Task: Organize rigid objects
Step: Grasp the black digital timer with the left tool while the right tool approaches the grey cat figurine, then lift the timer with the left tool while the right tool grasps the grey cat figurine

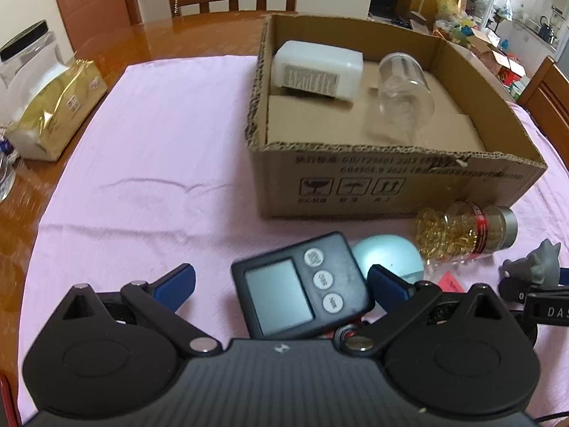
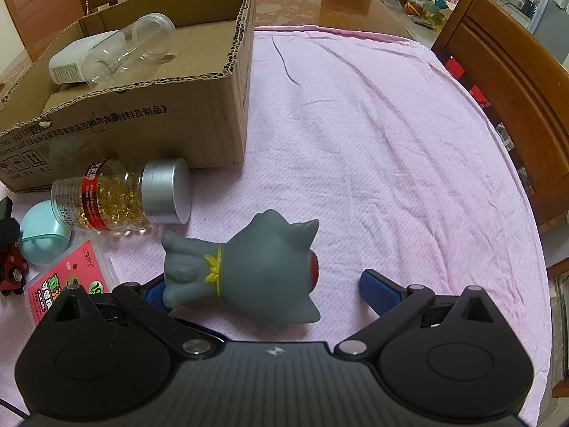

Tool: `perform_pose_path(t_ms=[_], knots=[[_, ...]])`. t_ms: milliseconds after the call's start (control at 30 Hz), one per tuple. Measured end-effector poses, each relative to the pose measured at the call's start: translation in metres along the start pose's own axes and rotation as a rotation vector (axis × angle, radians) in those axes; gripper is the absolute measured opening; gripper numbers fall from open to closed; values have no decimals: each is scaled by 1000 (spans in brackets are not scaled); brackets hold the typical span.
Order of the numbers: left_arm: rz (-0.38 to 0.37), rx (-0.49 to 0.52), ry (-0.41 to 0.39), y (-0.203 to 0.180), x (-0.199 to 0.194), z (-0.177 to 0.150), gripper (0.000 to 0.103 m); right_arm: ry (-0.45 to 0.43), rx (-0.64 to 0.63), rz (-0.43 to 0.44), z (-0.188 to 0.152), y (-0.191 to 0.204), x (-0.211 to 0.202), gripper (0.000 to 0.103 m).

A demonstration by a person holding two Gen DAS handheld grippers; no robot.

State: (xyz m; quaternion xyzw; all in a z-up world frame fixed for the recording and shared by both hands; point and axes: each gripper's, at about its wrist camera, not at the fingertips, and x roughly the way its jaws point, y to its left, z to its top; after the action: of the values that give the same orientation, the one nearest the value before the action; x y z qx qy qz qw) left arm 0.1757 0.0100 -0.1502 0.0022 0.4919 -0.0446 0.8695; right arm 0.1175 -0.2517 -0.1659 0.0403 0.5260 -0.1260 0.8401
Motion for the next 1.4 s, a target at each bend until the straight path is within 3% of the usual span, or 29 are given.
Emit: perform_pose_path(t_ms=[100, 400, 767, 1067, 1300, 1400], knots=[[3, -19, 5, 4, -3, -4, 101, -2, -1, 0, -1, 0, -1, 103], [-64, -31, -12, 3, -6, -4, 70, -4, -2, 0, -2, 1, -1, 103], [-21, -45, -20, 23, -2, 5, 70, -6, -2, 0, -2, 1, -2, 103], [36, -39, 42, 48, 16, 6, 68, 6, -7, 2, 0, 1, -1, 103], [51, 47, 32, 51, 17, 1, 80, 36, -30, 14, 6, -1, 3, 103], [67, 25, 56, 54, 18, 0, 89, 47, -30, 14, 8, 0, 4, 103]])
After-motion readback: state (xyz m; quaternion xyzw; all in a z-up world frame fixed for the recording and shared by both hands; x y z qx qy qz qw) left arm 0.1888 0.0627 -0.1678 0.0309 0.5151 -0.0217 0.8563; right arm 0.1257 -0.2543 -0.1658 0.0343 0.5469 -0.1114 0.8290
